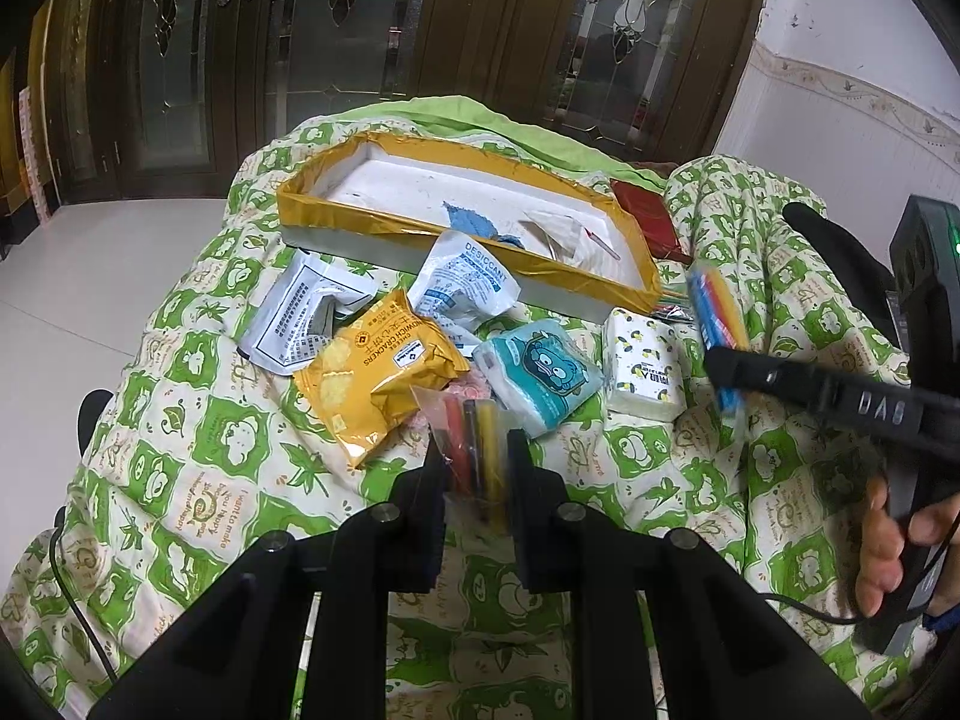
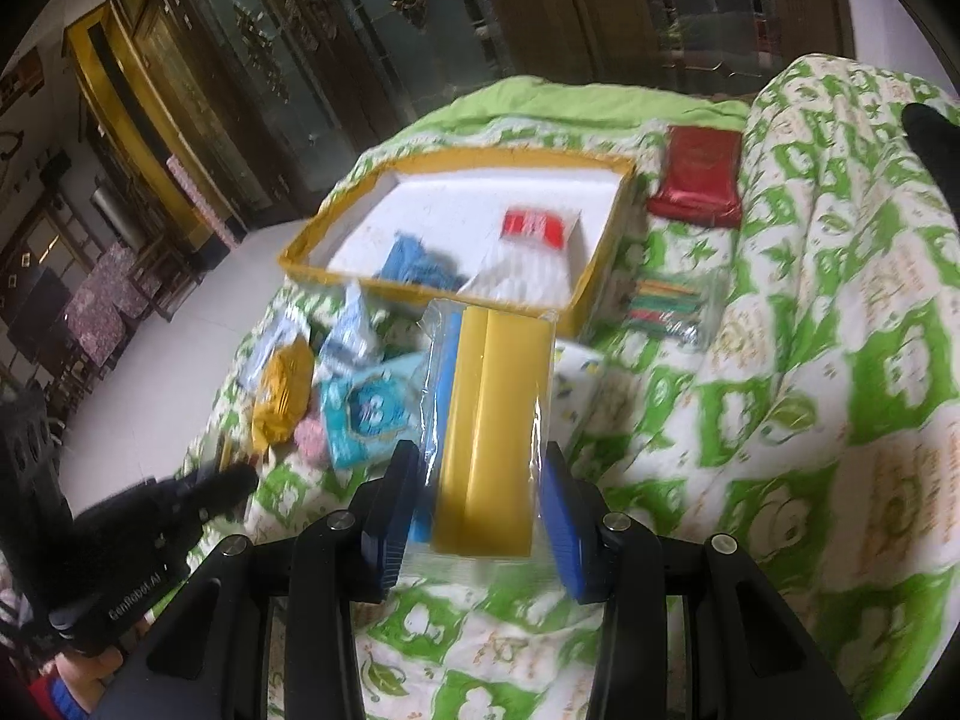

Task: Organize soft objects
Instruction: 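Carry the stick bag with the left tool while the right tool carries the sponge bag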

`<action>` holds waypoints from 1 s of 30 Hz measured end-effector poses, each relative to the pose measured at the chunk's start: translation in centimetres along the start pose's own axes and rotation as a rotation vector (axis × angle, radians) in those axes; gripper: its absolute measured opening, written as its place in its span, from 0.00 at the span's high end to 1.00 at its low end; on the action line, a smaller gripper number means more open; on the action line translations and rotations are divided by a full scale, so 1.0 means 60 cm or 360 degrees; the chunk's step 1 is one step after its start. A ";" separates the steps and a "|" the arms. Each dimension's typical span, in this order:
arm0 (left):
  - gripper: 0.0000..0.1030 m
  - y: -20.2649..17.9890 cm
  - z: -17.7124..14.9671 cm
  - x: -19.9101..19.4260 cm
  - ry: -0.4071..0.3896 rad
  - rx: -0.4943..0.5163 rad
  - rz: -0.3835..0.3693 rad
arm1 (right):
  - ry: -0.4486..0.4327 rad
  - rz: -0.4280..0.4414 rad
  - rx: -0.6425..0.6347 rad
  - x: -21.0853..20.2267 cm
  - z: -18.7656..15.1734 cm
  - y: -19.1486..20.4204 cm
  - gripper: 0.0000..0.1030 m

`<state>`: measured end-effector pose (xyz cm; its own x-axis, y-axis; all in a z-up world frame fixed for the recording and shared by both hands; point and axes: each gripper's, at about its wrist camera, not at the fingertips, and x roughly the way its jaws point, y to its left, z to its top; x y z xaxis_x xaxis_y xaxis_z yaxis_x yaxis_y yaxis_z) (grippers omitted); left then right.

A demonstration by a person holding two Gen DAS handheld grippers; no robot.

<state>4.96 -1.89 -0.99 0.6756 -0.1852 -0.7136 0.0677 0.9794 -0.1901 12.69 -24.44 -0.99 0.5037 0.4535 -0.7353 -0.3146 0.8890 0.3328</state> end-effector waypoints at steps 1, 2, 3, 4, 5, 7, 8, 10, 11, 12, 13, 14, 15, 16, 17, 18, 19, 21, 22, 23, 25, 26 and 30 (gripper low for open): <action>0.83 0.000 0.000 0.000 0.0000 0.0001 0.0001 | -0.0008 0.0001 0.0013 -0.002 0.003 -0.003 0.58; 0.83 0.001 0.000 0.000 0.0001 0.0001 0.0003 | -0.0020 0.0002 0.0024 -0.006 0.008 -0.007 0.58; 0.83 0.001 0.000 0.001 0.0003 0.0000 0.0005 | -0.0025 0.0004 0.0031 -0.008 0.012 -0.010 0.58; 0.83 0.000 -0.001 0.002 0.0005 0.0000 0.0006 | -0.0026 0.0012 0.0040 -0.010 0.017 -0.013 0.58; 0.83 0.000 -0.001 0.002 0.0007 0.0001 0.0010 | -0.0022 0.0029 0.0055 -0.013 0.023 -0.017 0.58; 0.83 0.000 0.000 0.003 0.0013 0.0003 0.0014 | -0.0024 0.0041 0.0060 -0.018 0.034 -0.022 0.58; 0.83 -0.002 0.000 0.003 0.0014 0.0004 0.0020 | -0.0035 0.0045 0.0060 -0.022 0.039 -0.024 0.58; 0.83 -0.002 0.001 0.004 0.0017 0.0003 0.0022 | -0.0047 0.0055 0.0060 -0.028 0.050 -0.026 0.58; 0.83 -0.002 0.003 0.004 0.0019 0.0002 0.0025 | -0.0050 0.0062 0.0064 -0.031 0.053 -0.028 0.58; 0.83 -0.002 0.005 0.004 0.0021 0.0002 0.0028 | -0.0051 0.0071 0.0070 -0.033 0.058 -0.030 0.58; 0.83 -0.002 0.007 0.005 0.0023 0.0002 0.0027 | -0.0051 0.0078 0.0074 -0.034 0.062 -0.032 0.58; 0.83 -0.002 0.009 0.005 0.0024 0.0003 0.0028 | -0.0050 0.0083 0.0077 -0.034 0.066 -0.035 0.58; 0.83 -0.004 0.011 0.005 0.0023 0.0007 0.0031 | -0.0051 0.0085 0.0080 -0.035 0.071 -0.037 0.58; 0.83 -0.003 0.012 0.004 0.0023 0.0010 0.0032 | -0.0052 0.0087 0.0081 -0.036 0.074 -0.040 0.58; 0.83 -0.005 0.015 0.004 0.0025 0.0013 0.0030 | -0.0053 0.0087 0.0080 -0.037 0.077 -0.042 0.58; 0.83 -0.006 0.017 0.004 0.0025 0.0015 0.0028 | -0.0056 0.0086 0.0077 -0.038 0.081 -0.043 0.58; 0.83 -0.007 0.020 0.004 0.0025 0.0020 0.0028 | -0.0061 0.0083 0.0071 -0.040 0.086 -0.045 0.58; 0.83 -0.011 0.024 0.003 0.0021 0.0036 0.0033 | -0.0071 0.0075 0.0061 -0.043 0.095 -0.048 0.58; 0.83 -0.013 0.027 0.003 0.0020 0.0045 0.0034 | -0.0078 0.0070 0.0055 -0.045 0.101 -0.050 0.58; 0.83 -0.016 0.031 0.003 0.0017 0.0053 0.0034 | -0.0085 0.0065 0.0052 -0.047 0.106 -0.052 0.58; 0.83 -0.019 0.038 0.002 0.0009 0.0065 0.0032 | -0.0107 0.0045 0.0042 -0.051 0.117 -0.057 0.58; 0.83 -0.022 0.041 0.001 0.0004 0.0069 0.0028 | -0.0119 0.0034 0.0041 -0.052 0.123 -0.061 0.58; 0.83 -0.027 0.058 0.000 -0.0009 0.0080 0.0015 | -0.0139 0.0009 0.0051 -0.050 0.142 -0.074 0.58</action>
<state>7.39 -3.19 1.65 0.6806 -0.1755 -0.7113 0.0978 0.9840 -0.1492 19.43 -29.18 4.74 0.5707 0.4612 -0.6794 -0.2926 0.8873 0.3565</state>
